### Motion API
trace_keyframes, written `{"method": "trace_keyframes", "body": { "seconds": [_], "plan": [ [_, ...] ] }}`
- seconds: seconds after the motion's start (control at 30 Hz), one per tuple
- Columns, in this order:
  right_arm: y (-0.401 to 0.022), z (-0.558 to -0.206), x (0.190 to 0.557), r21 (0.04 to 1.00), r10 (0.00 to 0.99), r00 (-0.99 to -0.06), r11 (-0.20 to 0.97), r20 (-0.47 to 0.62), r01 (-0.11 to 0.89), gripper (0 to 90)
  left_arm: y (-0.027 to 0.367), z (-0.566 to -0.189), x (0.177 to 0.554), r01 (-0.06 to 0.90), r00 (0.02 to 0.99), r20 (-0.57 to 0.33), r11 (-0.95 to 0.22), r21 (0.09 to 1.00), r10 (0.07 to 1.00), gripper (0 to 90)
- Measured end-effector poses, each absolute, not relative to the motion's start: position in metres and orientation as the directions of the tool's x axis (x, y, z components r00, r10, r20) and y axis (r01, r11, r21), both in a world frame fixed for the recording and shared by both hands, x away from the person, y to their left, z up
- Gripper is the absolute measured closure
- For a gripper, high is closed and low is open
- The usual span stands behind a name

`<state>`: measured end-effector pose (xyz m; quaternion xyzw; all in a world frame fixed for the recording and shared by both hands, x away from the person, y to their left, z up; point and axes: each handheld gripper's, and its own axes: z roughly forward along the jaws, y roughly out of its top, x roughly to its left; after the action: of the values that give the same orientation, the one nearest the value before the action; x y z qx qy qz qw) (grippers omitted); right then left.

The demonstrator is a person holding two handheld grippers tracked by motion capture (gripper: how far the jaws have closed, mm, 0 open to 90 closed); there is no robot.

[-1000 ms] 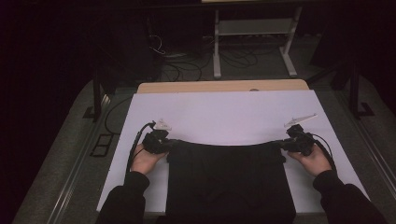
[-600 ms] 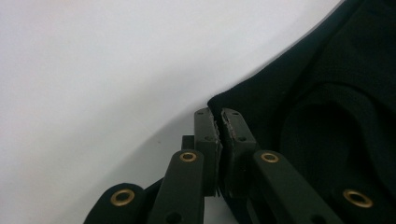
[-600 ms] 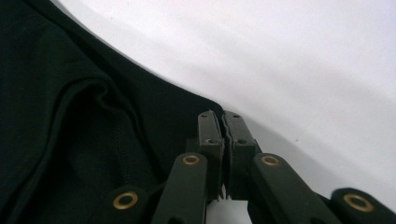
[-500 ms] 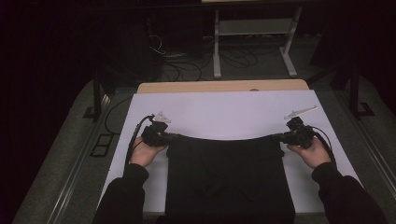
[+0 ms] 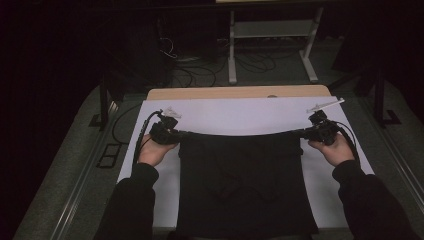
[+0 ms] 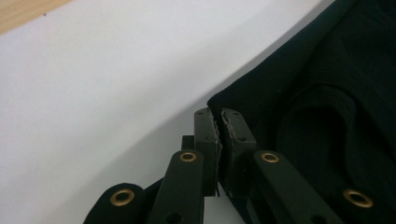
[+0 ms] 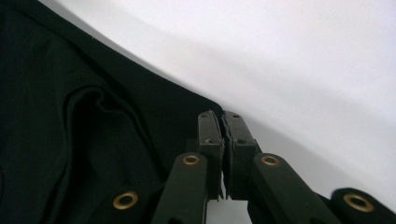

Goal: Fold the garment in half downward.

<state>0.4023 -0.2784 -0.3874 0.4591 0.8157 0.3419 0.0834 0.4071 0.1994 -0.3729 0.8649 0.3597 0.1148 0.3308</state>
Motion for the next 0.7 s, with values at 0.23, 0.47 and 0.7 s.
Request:
{"method": "trace_keyframes", "body": {
  "seconds": [0.23, 0.47, 0.7],
  "plan": [
    [-0.287, -0.379, 0.422, 0.649, 0.828, -0.525, 0.292, 0.196, 0.703, 85.7, 0.201, -0.369, 0.43, 0.577, 0.687, -0.057, -0.497, 0.649, 0.724, 84.5],
    [-0.289, -0.374, 0.432, 0.649, 0.838, -0.517, 0.297, 0.173, 0.7, 85.6, 0.192, -0.358, 0.442, 0.56, 0.697, -0.032, -0.515, 0.649, 0.716, 84.5],
    [-0.294, -0.368, 0.438, 0.662, 0.846, -0.501, 0.271, 0.181, 0.698, 85.6, 0.189, -0.35, 0.45, 0.549, 0.7, -0.016, -0.523, 0.652, 0.714, 84.5]
  ]
}}
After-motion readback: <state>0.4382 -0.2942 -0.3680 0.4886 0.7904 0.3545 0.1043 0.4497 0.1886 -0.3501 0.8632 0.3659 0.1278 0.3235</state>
